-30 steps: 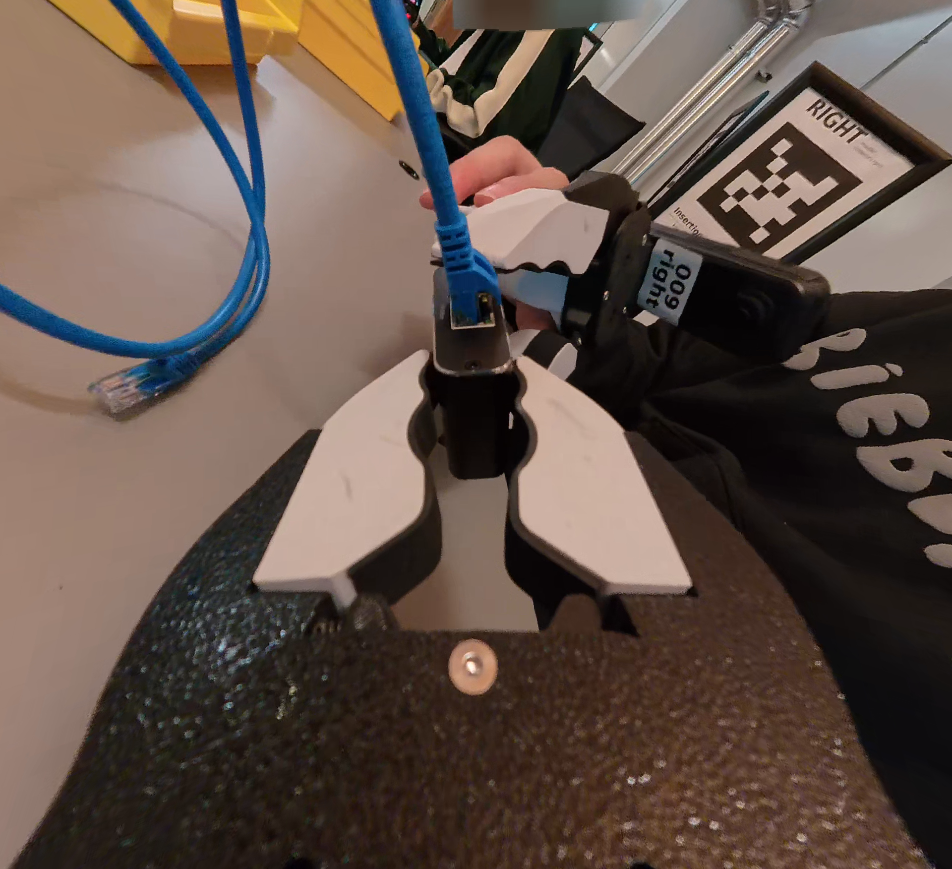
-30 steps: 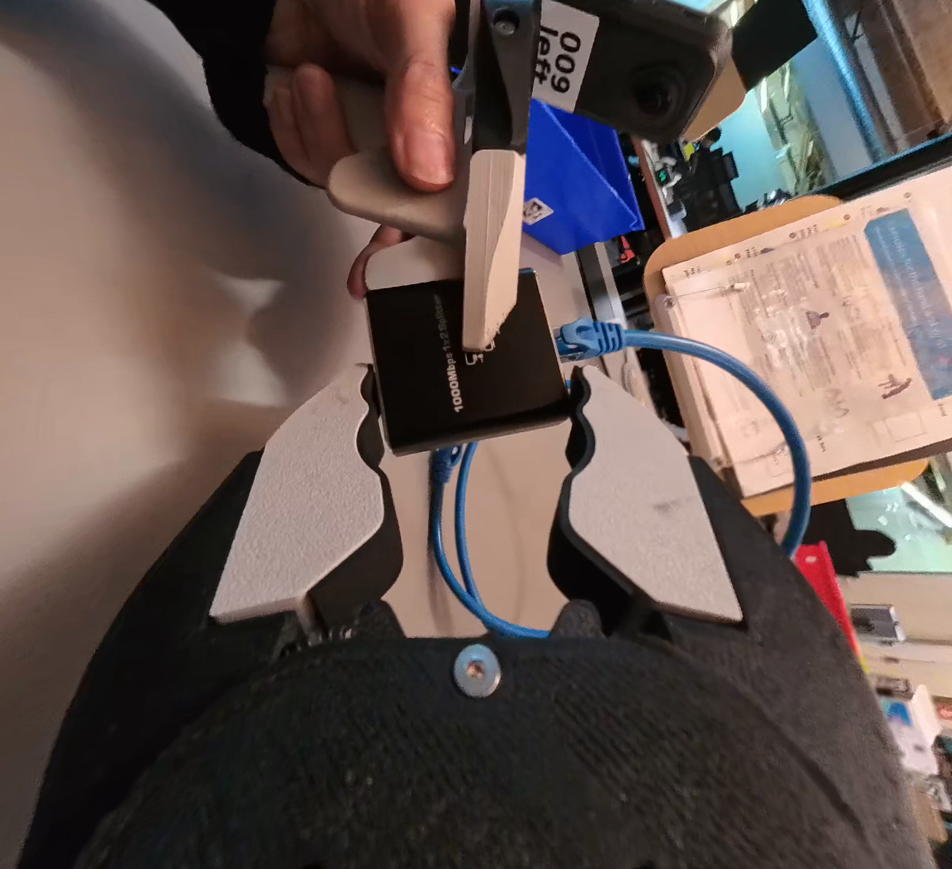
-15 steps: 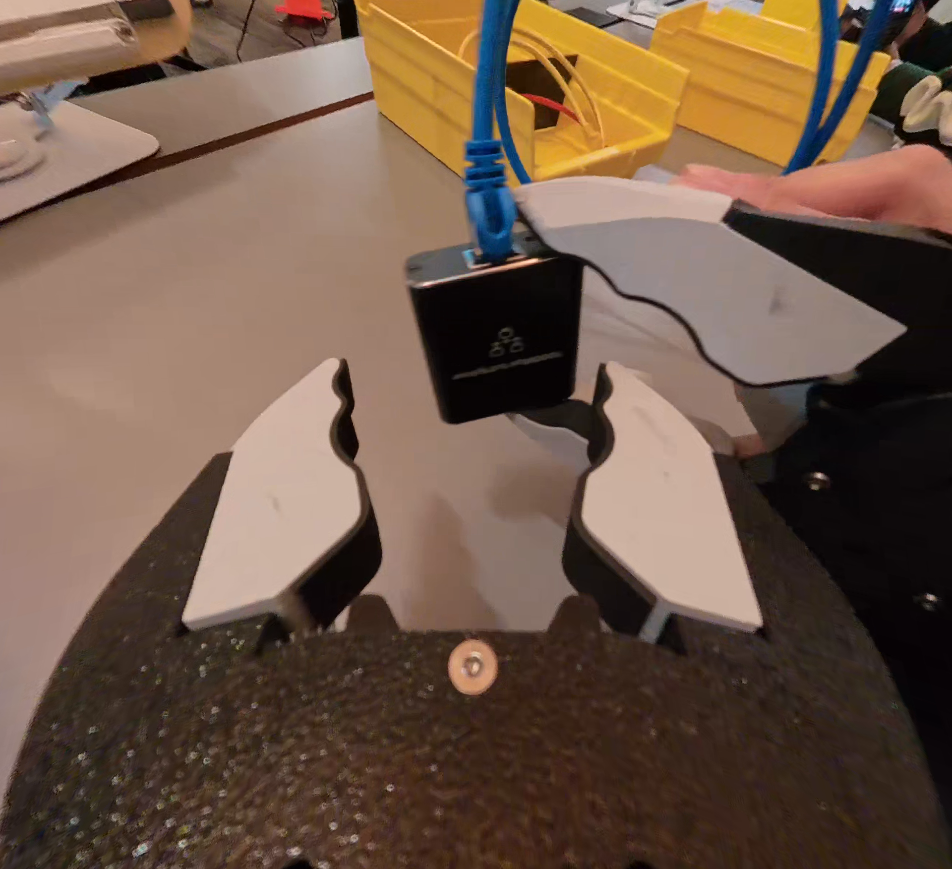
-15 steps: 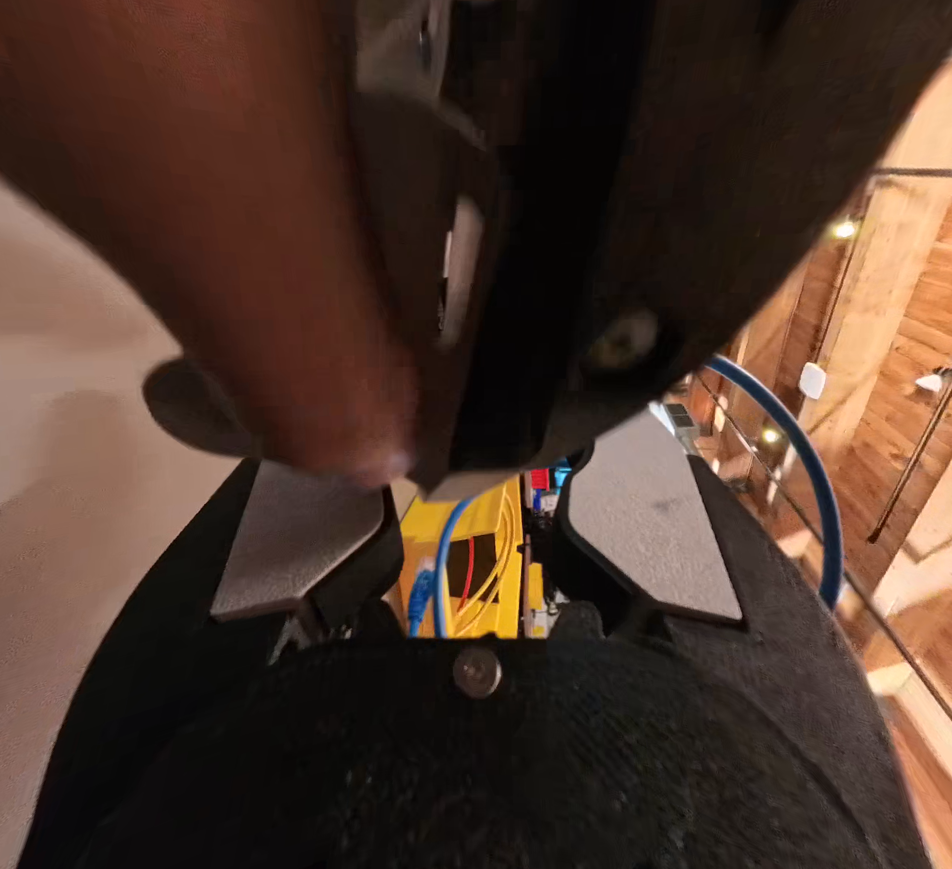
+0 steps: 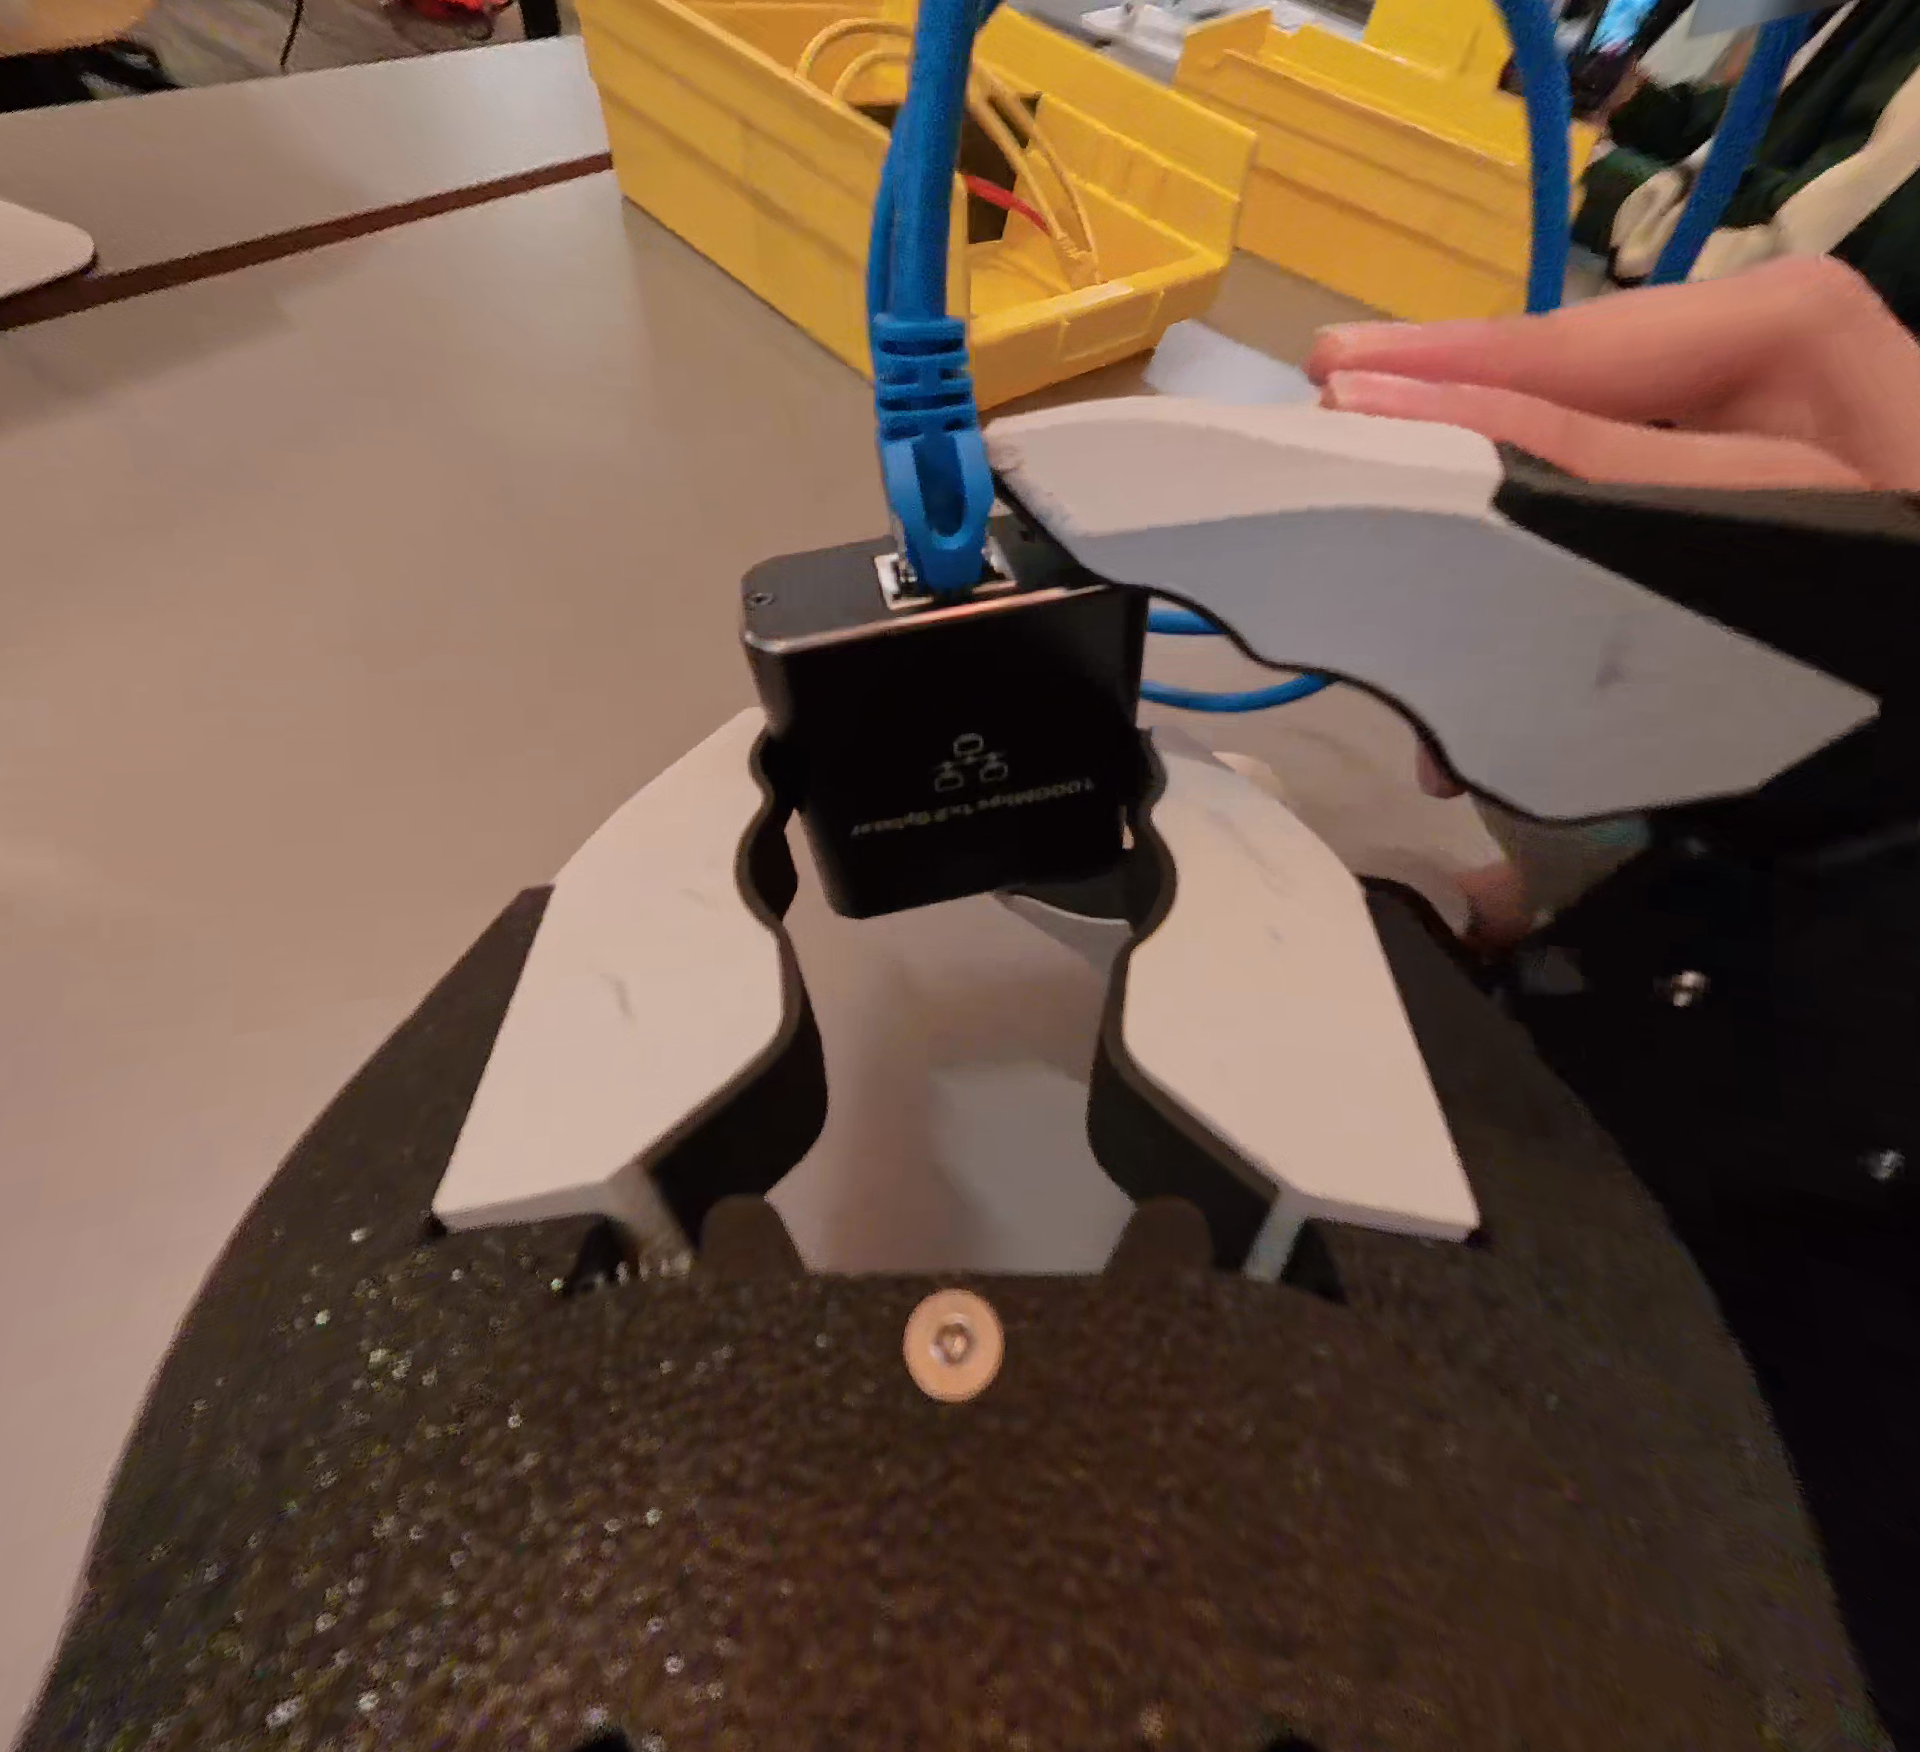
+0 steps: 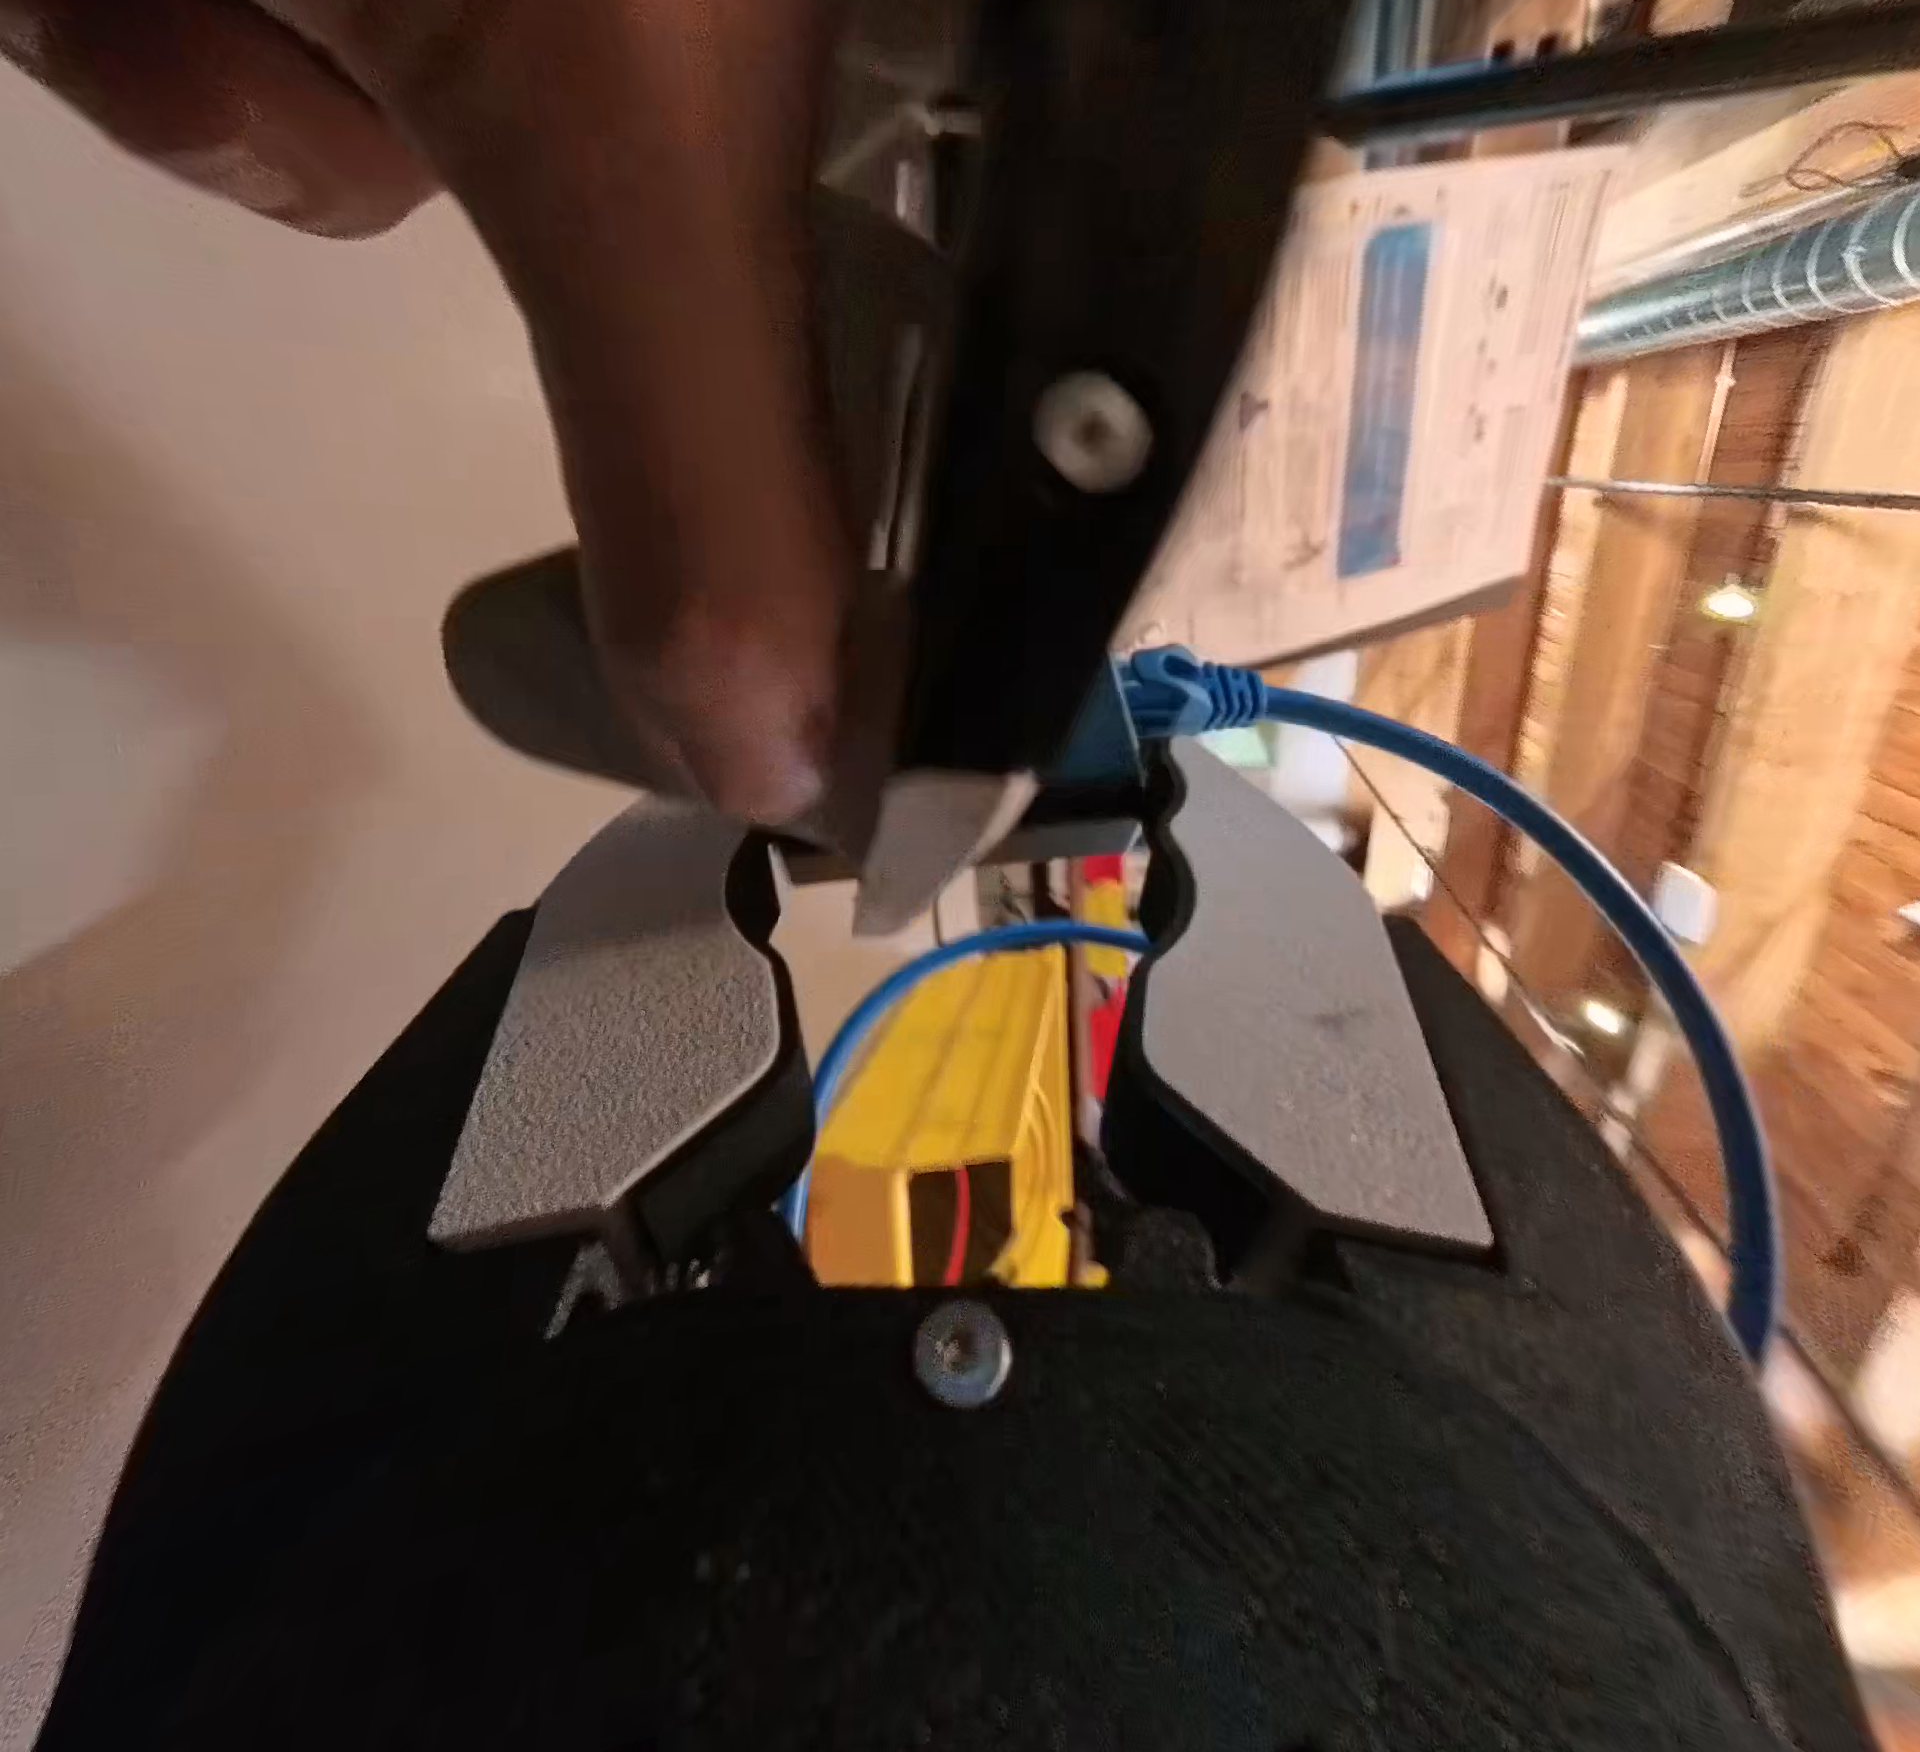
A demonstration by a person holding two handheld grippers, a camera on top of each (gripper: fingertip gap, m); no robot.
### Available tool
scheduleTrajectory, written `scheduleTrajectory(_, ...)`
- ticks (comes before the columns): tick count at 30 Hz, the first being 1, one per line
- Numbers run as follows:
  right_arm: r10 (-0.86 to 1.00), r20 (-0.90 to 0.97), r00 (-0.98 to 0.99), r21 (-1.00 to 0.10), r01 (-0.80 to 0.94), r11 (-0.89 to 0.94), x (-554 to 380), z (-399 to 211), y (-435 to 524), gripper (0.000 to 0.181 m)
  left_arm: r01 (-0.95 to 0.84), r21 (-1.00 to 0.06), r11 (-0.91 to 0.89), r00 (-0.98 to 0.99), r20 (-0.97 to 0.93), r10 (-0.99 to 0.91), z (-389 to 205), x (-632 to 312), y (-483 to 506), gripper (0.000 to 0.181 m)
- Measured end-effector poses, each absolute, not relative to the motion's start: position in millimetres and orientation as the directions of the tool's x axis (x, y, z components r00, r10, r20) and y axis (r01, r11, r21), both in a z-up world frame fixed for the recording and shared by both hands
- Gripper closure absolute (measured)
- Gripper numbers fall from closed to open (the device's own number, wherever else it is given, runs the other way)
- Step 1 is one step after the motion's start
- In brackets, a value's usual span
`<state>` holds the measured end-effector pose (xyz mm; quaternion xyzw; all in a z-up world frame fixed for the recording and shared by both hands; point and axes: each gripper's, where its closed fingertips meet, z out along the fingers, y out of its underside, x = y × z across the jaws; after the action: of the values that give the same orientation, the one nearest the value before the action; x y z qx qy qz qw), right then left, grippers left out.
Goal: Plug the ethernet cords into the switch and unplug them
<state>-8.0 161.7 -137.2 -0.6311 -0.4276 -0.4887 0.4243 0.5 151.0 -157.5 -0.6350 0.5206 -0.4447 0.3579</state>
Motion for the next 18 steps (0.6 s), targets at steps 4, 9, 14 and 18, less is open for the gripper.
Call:
scheduleTrajectory(4,0.139,0.847,0.514,-0.498,0.857,-0.135,-11,-114,153,0.09,-0.299,-0.951,-0.082,0.083,0.059,-0.995,-145,-14,176,0.121)
scheduleTrajectory(9,0.424,0.132,0.896,-0.984,0.169,-0.049,-36,-92,144,0.096,-0.224,-0.968,0.11,0.071,-0.129,-0.989,-122,-29,189,0.121)
scheduleTrajectory(14,0.515,-0.598,0.614,-0.8,-0.493,-0.342,-25,-115,167,0.12,-0.262,-0.873,0.411,0.062,-0.44,-0.896,-125,-22,175,0.123)
scheduleTrajectory(18,0.543,-0.783,0.304,-0.527,-0.789,-0.317,4,-114,168,0.144,-0.305,-0.769,0.561,0.082,-0.608,-0.789,-131,-16,171,0.123)
